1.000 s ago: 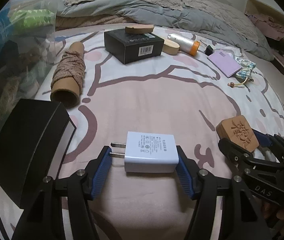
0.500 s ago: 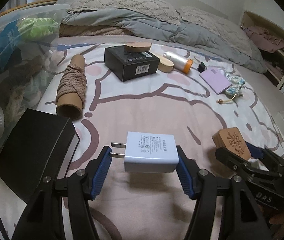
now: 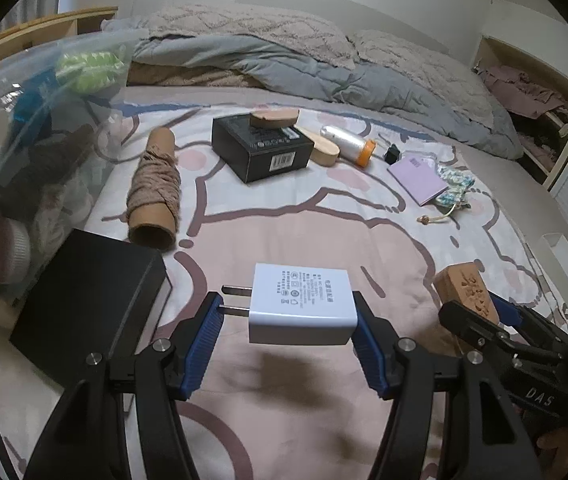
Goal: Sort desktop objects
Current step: 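Carry the white charger and wooden tag toward the clear bin with both tools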
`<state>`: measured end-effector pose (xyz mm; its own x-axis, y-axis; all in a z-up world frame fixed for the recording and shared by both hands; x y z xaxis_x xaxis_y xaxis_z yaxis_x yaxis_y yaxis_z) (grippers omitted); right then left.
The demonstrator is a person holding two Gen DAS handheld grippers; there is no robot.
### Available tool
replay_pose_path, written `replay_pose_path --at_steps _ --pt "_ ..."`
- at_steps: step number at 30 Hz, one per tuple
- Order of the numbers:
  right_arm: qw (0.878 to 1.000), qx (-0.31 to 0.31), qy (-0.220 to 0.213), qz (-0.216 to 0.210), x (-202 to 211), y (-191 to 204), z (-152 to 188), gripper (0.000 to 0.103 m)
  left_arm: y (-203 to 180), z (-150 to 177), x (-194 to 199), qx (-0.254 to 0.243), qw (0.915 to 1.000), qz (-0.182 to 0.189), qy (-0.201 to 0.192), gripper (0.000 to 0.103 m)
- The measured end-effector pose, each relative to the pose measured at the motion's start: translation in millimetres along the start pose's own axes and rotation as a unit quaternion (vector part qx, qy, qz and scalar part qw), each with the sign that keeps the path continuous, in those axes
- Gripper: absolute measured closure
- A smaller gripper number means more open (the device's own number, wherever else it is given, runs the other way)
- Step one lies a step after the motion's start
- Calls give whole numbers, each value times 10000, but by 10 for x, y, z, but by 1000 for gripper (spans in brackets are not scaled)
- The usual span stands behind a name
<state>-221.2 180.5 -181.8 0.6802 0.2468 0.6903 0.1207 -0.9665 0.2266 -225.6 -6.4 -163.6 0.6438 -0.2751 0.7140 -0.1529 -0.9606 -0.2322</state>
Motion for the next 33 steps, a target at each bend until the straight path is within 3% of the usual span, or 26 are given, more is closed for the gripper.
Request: replay_pose_path --at_steps 8,20,26,30,33 --pt "9997 -55 -208 -146 186 7 -23 27 49 -212 375 -37 9994 -82 -348 41" --pt "9989 1 -353 -300 285 89 -45 27 521 -1120 1112 -120 9914 -518 -1199 41" --pt "9987 13 -383 -343 309 114 -56 27 1063 -1713 1378 123 9810 -1191 -1529 41" --pt "9987 31 -354 -357 294 125 -52 27 1419 -2023 1364 240 9742 -1675 -1494 41" --pt "9988 49 -330 -362 283 127 -47 27 1721 -2139 1277 515 9725 -1795 -1393 41"
Point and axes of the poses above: each gripper's, at about its wrist camera, not at the fingertips, and x roughly against the way its jaws point, y to its left, z to its underside, the point moved 3 cm from there along -x, roughly the way its jaws point, and after that the axes turned 6 degrees about z, right-handed, at the moved point
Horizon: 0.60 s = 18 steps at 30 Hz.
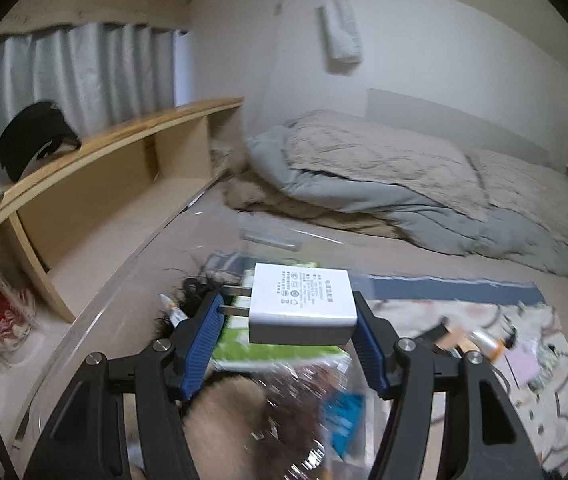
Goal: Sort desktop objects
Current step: 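Carry the white charger and wooden tag toward the clear bin with both tools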
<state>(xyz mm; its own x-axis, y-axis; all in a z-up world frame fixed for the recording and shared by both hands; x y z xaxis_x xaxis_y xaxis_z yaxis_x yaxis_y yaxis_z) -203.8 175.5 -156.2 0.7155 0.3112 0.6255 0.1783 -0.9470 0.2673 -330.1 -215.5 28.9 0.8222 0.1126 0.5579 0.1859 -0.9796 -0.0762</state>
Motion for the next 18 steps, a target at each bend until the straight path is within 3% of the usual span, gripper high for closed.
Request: replay_pose_path --at_steps 10,11,12,13,14,18 --pt "9999 -1 108 80 -65 -19 28 27 476 40 -576 550 9959 -327 641 40" --pt "9999 6 114 83 -69 -18 30 27 501 38 -579 579 9957 -320 651 34" --pt "9999 9 120 84 -72 -14 29 27 519 32 -584 614 9956 -297 648 17" --pt "9999 12 129 88 -78 -12 35 27 527 23 -574 629 9957 -296 611 11" --pt "9999 18 142 94 -84 -9 38 27 527 22 -547 626 9960 -307 554 7" --pt "9998 -39 175 59 -97 6 42 27 481 35 -452 505 9969 -200 575 7"
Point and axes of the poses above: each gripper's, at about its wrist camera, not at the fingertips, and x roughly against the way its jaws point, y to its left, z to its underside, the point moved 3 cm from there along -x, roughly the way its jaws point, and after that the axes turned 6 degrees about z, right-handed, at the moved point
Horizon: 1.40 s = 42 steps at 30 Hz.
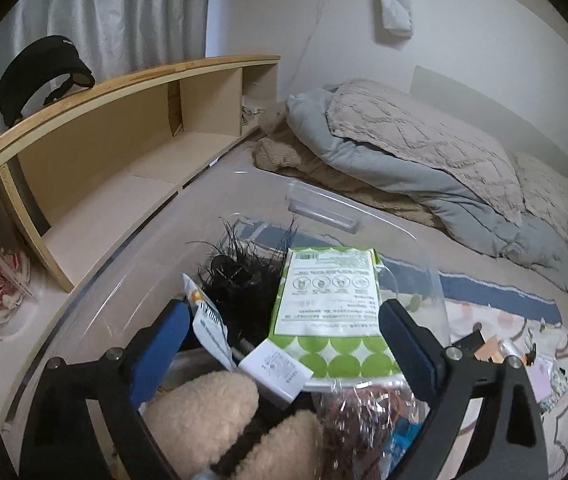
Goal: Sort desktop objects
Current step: 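Carry the white charger and wooden tag toward the clear bin with both tools, then open the right tool to drop the wooden tag into the bin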
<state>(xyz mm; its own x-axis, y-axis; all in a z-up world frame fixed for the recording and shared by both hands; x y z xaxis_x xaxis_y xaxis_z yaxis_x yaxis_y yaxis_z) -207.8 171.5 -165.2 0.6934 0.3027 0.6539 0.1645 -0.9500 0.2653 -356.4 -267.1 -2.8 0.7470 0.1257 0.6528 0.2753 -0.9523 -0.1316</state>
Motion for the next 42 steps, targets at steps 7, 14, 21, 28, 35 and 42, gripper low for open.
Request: replay_pose_path --at_steps 7,14,21,28,35,42 --pt "9999 96 -105 -28 45 173 -81 27 -88 258 397 -348 9988 197 -295 7" --pt "9991 246 -233 -258 28 595 -427 27 -244 490 750 -287 9971 110 -698 7" --pt "9949 714 -455 -543 -12 1197 -973 27 -317 726 958 322 9962 257 -764 6" --pt "9876 1253 -380 -868 -182 1892 -1396 27 -65 991 1054 867 9920 178 -905 2" --pt "9789 1682 -126 -1154 -494 2644 -1635 27 367 1125 1068 700 9925 22 -1005 2" --pt "9674 2339 220 -950 -958 3324 -1860 27 632 1148 1193 755 9891 310 -1226 1"
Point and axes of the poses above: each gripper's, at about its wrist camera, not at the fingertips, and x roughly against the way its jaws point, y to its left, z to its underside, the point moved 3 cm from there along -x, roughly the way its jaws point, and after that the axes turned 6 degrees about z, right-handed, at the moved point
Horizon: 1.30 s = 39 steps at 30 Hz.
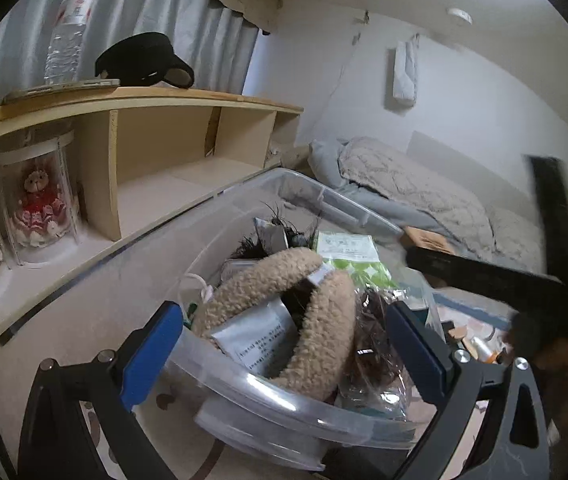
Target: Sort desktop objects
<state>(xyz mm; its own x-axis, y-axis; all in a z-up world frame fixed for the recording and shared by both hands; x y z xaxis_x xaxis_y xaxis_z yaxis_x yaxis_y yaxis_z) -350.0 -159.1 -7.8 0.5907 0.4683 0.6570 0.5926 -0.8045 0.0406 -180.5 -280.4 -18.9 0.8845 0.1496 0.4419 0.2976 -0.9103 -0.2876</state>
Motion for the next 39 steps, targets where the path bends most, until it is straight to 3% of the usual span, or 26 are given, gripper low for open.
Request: replay_pose_path --at_steps 2,6,15,18,19,20,30,39 --pt "9996 222 108 103 -167 84 -124 27 50 -18 34 97 9999 13 -47 1" --pt "9972 599 336 300 -523 188 -303 27 119 -61 81 420 9983 395 -126 1" --pt "9859 1268 1044 333 -1166 467 -614 27 161 -58 77 333 9990 156 -265 1" --pt "9845 1389 1073 65 -1226 531 -660 25 172 -59 69 327 9989 157 -306 1" --pt "9844 1370 1101 -6 -1231 535 -664 20 175 -59 66 329 9988 165 -315 1" --pt "9851 1318 1108 26 -1227 521 -665 0 172 -56 62 333 9988 177 -320 1" --pt "9934 973 589 118 -973 256 -651 0 126 -47 61 296 9991 194 -251 1" --pt "9947 902 -273 -414 -396 169 -402 0 104 -26 54 202 9995 98 -225 1"
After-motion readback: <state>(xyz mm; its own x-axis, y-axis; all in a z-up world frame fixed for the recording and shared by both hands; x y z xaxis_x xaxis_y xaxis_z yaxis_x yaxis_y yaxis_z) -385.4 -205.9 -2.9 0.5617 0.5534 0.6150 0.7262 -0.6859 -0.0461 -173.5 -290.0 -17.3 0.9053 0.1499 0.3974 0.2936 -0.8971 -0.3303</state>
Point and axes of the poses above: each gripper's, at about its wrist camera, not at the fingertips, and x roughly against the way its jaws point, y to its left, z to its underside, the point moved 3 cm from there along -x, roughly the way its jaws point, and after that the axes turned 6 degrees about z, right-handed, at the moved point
